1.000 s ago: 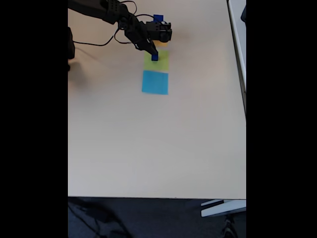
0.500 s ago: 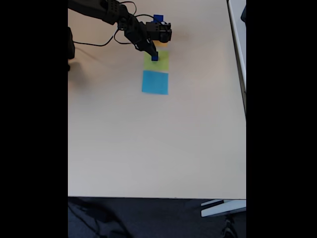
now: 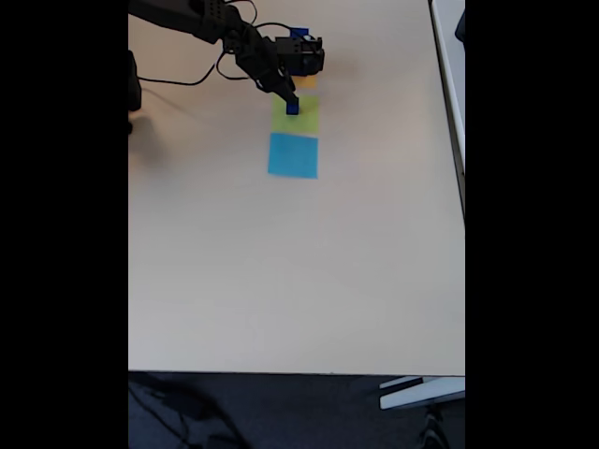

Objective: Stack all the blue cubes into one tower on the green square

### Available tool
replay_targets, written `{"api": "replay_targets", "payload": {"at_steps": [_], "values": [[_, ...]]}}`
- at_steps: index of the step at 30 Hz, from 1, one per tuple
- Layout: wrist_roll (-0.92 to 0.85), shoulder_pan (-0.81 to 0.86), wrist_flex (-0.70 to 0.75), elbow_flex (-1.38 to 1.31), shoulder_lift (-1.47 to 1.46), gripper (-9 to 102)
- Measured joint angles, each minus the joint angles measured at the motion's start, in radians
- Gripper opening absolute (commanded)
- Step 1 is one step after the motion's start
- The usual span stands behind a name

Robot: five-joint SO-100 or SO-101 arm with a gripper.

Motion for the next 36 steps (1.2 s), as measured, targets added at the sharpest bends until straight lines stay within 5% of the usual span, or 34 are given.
{"api": "replay_targets", "payload": {"at_steps": [16,24,36], "values": [[-0.032,-0.006,0.005,-0.015,0.040,21],[-0.043,-0.017,0.239,-0.279,0.044,24],[0.086,-0.152,0.296,-0.511,-0.034,25]]}}
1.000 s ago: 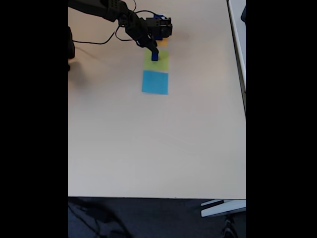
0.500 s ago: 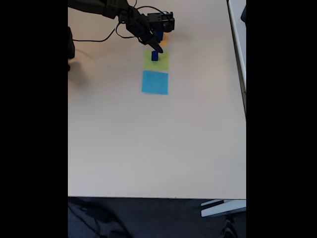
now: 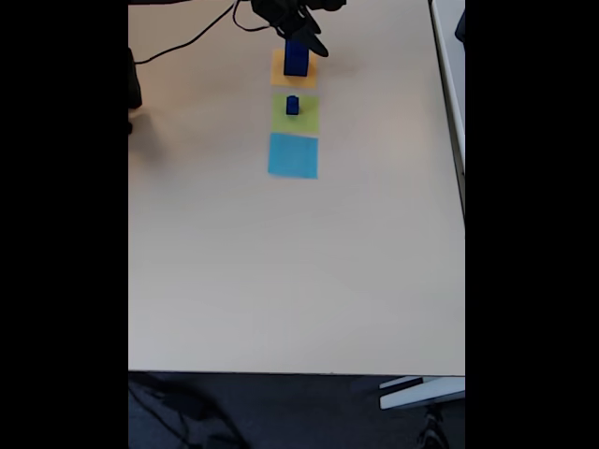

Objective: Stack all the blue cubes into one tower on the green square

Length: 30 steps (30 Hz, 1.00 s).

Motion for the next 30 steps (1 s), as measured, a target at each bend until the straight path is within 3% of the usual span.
{"api": "replay_targets", "payload": {"at_steps": [3,6,16,30], "values": [[0.038,-0.029,0.000,-0.040,-0.038,25],[0.104,-0.049,0.000,-0.044,-0.060,34],[0.307,-0.135,0.000,-0.011,-0.078,34],[0.316,-0.144,-0.031,0.080,-0.078,37]]}}
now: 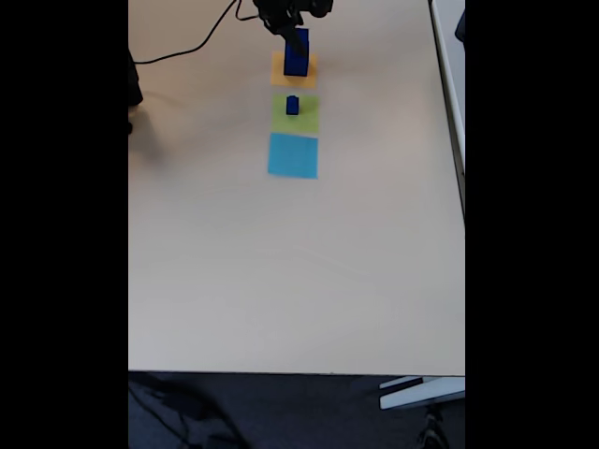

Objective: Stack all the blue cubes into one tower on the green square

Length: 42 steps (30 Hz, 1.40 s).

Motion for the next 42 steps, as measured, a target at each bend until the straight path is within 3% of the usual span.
{"api": "replay_targets", "payload": {"at_steps": [25,36,42], "values": [[0.000,-0.002,-0.009,0.052,0.000,33],[0.003,-0.002,-0.025,0.072,0.000,26],[0.006,-0.002,-0.034,0.092,0.000,16]]}}
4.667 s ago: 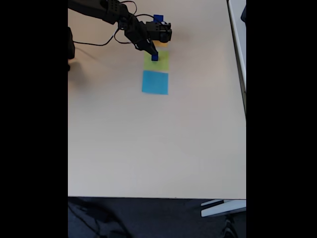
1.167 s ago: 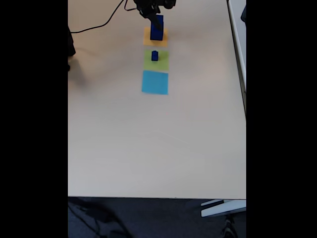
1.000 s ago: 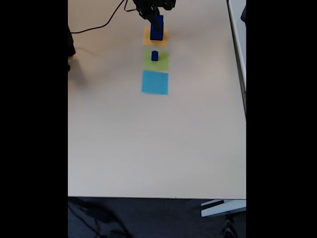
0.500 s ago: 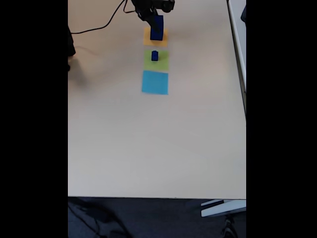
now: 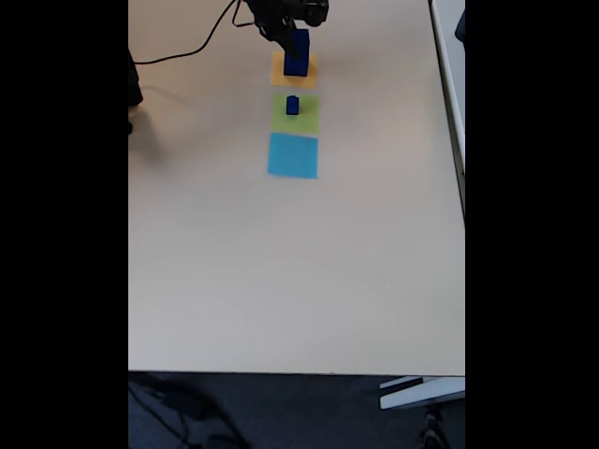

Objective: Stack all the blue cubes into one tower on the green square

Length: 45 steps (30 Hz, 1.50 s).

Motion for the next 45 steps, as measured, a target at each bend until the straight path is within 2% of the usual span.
{"api": "replay_targets", "payload": {"at_steps": [12,17,25,37,45], "values": [[-0.021,0.000,-0.009,0.002,0.000,12],[-0.055,0.008,-0.009,0.002,0.000,4],[-0.137,0.023,-0.008,-0.017,0.000,4],[-0.275,0.072,0.149,-0.209,0.000,4],[-0.413,0.175,0.204,-0.218,0.003,6]]}}
